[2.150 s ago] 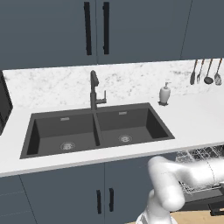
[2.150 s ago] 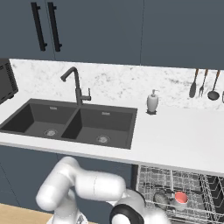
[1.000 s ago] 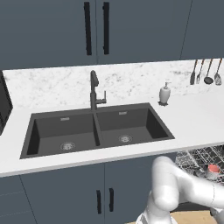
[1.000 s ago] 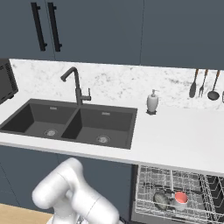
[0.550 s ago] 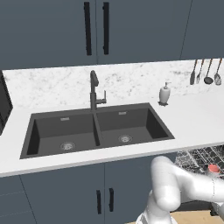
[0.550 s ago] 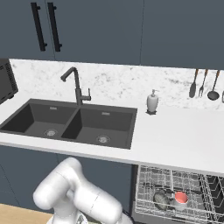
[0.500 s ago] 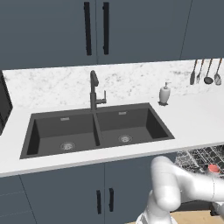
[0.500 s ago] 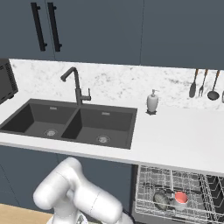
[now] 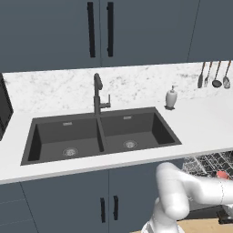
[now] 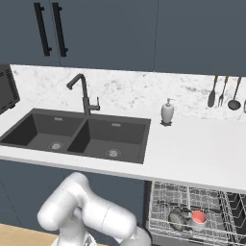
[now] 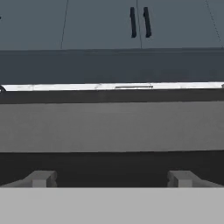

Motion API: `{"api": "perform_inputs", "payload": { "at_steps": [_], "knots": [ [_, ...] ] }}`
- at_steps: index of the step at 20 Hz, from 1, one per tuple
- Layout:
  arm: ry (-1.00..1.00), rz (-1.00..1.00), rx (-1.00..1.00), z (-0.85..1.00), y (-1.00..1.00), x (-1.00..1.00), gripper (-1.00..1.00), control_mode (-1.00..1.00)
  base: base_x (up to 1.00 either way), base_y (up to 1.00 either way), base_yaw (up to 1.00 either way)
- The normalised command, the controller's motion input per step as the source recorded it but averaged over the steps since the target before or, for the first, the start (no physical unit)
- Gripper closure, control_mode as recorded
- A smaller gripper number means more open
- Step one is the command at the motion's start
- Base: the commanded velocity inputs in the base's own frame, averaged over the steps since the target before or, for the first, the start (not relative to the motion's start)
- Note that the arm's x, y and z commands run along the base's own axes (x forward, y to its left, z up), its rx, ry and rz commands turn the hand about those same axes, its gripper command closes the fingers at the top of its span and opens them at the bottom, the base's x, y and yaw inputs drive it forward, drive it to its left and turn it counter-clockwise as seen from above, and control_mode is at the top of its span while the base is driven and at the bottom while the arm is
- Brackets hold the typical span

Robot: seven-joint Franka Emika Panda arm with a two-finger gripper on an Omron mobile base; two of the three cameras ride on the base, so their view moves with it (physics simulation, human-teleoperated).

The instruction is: Pick up the cup and bowl from the counter, place them in the dishwasher, and close the dishwasher door.

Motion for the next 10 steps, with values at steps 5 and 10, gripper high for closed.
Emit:
{"api": "perform_inputs", "payload": {
  "at_steps": [5, 10],
  "knots": [
    [-0.08, 0.01, 0.03, 0.59, -0.02, 0.54, -1.00, -1.00, 0.00, 0.00, 0.00],
    [0.00, 0.05, 0.00, 0.70, -0.02, 0.86, -1.00, -1.00, 0.00, 0.00, 0.00]
  ]
}}
